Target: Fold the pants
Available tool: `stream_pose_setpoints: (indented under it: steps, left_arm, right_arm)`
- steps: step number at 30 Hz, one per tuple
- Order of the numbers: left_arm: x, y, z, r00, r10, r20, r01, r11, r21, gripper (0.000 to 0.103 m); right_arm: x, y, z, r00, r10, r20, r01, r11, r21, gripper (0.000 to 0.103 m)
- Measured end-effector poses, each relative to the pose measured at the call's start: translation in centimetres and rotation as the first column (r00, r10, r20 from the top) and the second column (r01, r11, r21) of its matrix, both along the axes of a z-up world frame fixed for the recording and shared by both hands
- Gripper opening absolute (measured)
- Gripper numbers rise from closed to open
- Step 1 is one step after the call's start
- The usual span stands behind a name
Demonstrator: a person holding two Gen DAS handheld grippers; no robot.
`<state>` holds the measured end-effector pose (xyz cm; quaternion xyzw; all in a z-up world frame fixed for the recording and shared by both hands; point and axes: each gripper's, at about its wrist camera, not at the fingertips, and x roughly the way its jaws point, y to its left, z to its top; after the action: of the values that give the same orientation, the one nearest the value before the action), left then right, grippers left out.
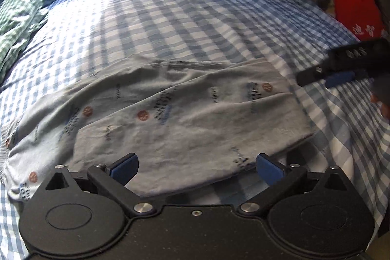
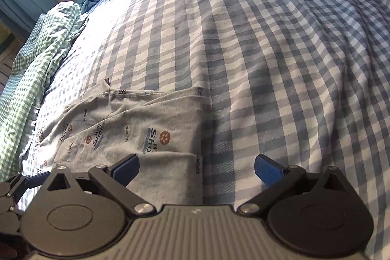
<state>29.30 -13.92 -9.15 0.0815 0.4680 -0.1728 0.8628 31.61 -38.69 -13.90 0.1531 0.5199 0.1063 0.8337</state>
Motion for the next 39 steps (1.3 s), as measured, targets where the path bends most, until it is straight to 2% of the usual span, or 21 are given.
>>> stream_pose_setpoints:
  steps: [2,4,8,9,10,12,14,16,18,20,22,25,27,28,29,31,32,33,36,39]
  left_arm:
    - [-0.7,-2.4,0.0,0.998,-0.06,0.031,0.059,0.998,0.024,0.102]
    - [-1.1,-4.8,0.0,0.991,-0.123,0.051,0.121,0.991,0.053,0.102]
    - [-1.4,-8.9,-0.2,0.974,-0.217,0.062,0.211,0.973,0.089,0.102]
    - [-1.5,-9.7,-0.3,0.97,-0.233,0.069,0.227,0.97,0.083,0.1]
    - [-1.5,-10.3,-0.3,0.967,-0.243,0.073,0.237,0.968,0.079,0.096]
    - [-1.3,-11.8,-0.6,0.964,-0.257,0.068,0.251,0.964,0.088,0.09]
    - [-1.0,-12.9,-1.0,0.961,-0.268,0.062,0.261,0.96,0.098,0.079]
    - [-0.6,-13.8,-1.3,0.959,-0.281,0.045,0.275,0.956,0.099,0.072]
    - [-0.4,-14.5,-1.8,0.951,-0.308,0.013,0.306,0.947,0.097,0.059]
    - [-0.2,-15.1,-2.4,0.946,-0.323,-0.021,0.323,0.938,0.128,0.044]
    - [0.1,-15.3,-3.1,0.945,-0.321,-0.057,0.326,0.935,0.141,0.037]
    - [0.4,-15.1,-3.5,0.952,-0.296,-0.078,0.304,0.943,0.133,0.029]
    - [0.6,-14.9,-3.6,0.957,-0.278,-0.086,0.287,0.949,0.127,0.016]
    - [0.8,-14.8,-3.6,0.96,-0.267,-0.09,0.277,0.952,0.128,0.007]
    - [0.8,-14.8,-3.7,0.962,-0.257,-0.091,0.268,0.955,0.127,0.004]
    - [0.9,-14.6,-3.6,0.967,-0.239,-0.089,0.249,0.962,0.111,0.003]
    - [0.9,-14.5,-3.5,0.968,-0.236,-0.088,0.244,0.964,0.108,0.003]
    - [0.9,-14.5,-3.5,0.969,-0.234,-0.083,0.242,0.965,0.105,0.002]
    - [0.3,-14.4,-2.9,0.965,-0.256,-0.062,0.262,0.96,0.101,0.002]
    - [-0.4,-14.2,-2.4,0.957,-0.289,-0.036,0.291,0.95,0.108,0.002]
  right_arm:
    - [1.7,0.0,0.3,0.994,0.103,0.03,-0.1,0.992,-0.071,0.103]
    - [2.9,0.3,0.5,0.975,0.216,0.052,-0.206,0.967,-0.153,0.102]
    - [5.0,1.1,1.2,0.89,0.449,0.08,-0.421,0.876,-0.234,0.095]
    - [5.4,1.3,1.2,0.869,0.489,0.077,-0.46,0.854,-0.243,0.089]
    - [5.7,1.4,1.2,0.846,0.528,0.076,-0.496,0.831,-0.252,0.081]
    - [6.1,1.9,1.0,0.793,0.605,0.073,-0.568,0.777,-0.271,0.072]
    - [6.3,2.4,0.9,0.741,0.668,0.071,-0.625,0.724,-0.294,0.064]
    - [6.4,2.8,0.8,0.696,0.714,0.071,-0.667,0.68,-0.304,0.053]
    - [6.6,3.1,0.6,0.656,0.751,0.07,-0.701,0.641,-0.311,0.048]
    - [6.8,3.4,0.4,0.619,0.783,0.063,-0.732,0.605,-0.314,0.045]
    - [7.1,3.6,0.2,0.583,0.81,0.056,-0.762,0.57,-0.308,0.044]
    - [7.9,4.1,-0.2,0.534,0.845,0.035,-0.8,0.518,-0.302,0.044]
    - [8.4,4.4,-0.6,0.507,0.862,0.014,-0.823,0.489,-0.291,0.043]
    - [8.6,4.6,-0.8,0.492,0.87,0.006,-0.834,0.474,-0.282,0.036]
    - [8.7,4.7,-0.8,0.474,0.88,0.0,-0.846,0.456,-0.276,0.031]
    - [8.6,5.1,-0.8,0.44,0.898,-0.01,-0.863,0.42,-0.281,0.017]
    - [8.6,5.3,-0.8,0.424,0.906,-0.011,-0.867,0.402,-0.293,0.013]
    - [8.5,5.4,-0.6,0.415,0.91,-0.01,-0.868,0.392,-0.306,0.009]
    - [8.1,5.5,0.0,0.408,0.913,0.004,-0.854,0.383,-0.352,0.006]
    - [7.8,5.3,0.7,0.427,0.904,0.028,-0.834,0.405,-0.375,0.005]
